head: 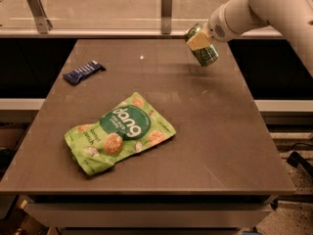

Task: Knock green can over

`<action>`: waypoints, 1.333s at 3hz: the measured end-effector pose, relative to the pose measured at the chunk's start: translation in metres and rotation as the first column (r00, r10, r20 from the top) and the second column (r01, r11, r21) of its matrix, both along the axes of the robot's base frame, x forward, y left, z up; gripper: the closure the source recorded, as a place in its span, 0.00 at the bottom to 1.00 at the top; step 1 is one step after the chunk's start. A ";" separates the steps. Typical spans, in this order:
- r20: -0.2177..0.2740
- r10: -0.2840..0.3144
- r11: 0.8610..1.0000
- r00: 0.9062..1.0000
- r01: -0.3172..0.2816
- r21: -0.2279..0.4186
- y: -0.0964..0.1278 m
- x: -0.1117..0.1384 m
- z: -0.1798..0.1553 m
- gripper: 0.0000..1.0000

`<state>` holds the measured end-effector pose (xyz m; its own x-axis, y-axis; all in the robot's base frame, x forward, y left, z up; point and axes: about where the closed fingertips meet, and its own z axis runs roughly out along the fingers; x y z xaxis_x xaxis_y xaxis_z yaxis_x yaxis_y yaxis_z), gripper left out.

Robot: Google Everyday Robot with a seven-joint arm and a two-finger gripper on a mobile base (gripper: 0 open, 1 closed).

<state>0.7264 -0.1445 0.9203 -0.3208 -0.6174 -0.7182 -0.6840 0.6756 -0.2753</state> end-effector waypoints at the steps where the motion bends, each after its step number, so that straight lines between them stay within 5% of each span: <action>1: -0.053 0.020 0.999 0.998 -0.022 -0.042 0.002 -0.006 -0.007 1.00; 3: -0.165 0.069 0.995 0.984 -0.081 -0.064 0.011 -0.010 -0.021 1.00; 4: -0.229 0.097 0.991 0.969 -0.116 -0.070 0.017 -0.013 -0.029 1.00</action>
Offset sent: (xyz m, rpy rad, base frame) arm -0.0153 0.0067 -0.0173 -0.0835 0.1646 0.0629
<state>0.7134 -0.1278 0.8917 -0.3971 -0.7108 -0.5806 -0.8012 0.5770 -0.1584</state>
